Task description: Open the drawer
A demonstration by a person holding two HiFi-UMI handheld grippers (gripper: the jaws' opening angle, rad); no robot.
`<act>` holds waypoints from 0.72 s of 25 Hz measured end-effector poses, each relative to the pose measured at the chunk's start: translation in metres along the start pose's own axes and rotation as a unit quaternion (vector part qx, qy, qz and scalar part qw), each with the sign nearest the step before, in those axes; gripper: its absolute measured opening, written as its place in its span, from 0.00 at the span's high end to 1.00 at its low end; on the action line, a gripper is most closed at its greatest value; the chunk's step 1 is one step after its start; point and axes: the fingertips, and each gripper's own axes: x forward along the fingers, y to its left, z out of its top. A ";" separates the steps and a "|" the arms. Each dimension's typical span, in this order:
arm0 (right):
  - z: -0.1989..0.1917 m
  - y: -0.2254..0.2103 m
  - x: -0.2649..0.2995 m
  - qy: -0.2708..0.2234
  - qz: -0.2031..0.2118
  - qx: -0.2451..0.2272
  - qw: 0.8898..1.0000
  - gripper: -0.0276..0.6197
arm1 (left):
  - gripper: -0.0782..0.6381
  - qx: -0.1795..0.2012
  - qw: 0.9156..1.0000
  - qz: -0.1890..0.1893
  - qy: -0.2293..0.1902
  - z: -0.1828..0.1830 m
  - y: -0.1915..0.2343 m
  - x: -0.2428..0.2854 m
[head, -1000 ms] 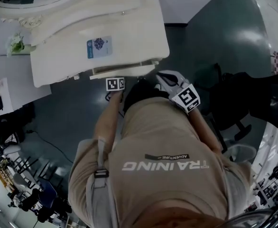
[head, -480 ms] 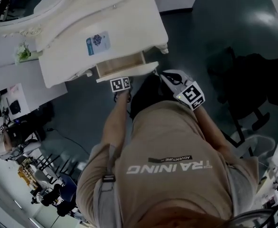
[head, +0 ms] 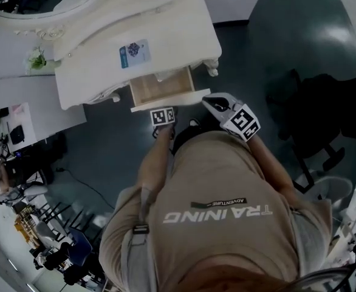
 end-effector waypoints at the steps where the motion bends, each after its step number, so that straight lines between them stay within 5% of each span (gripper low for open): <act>1: 0.001 0.008 0.001 0.005 0.001 -0.003 1.000 0.95 | 0.70 0.004 1.000 -0.004 -0.003 -0.004 -0.001 -0.002; 18: -0.052 0.133 0.024 0.091 -0.040 -0.019 0.995 0.95 | 0.70 0.020 0.993 -0.076 -0.087 -0.022 0.017 -0.019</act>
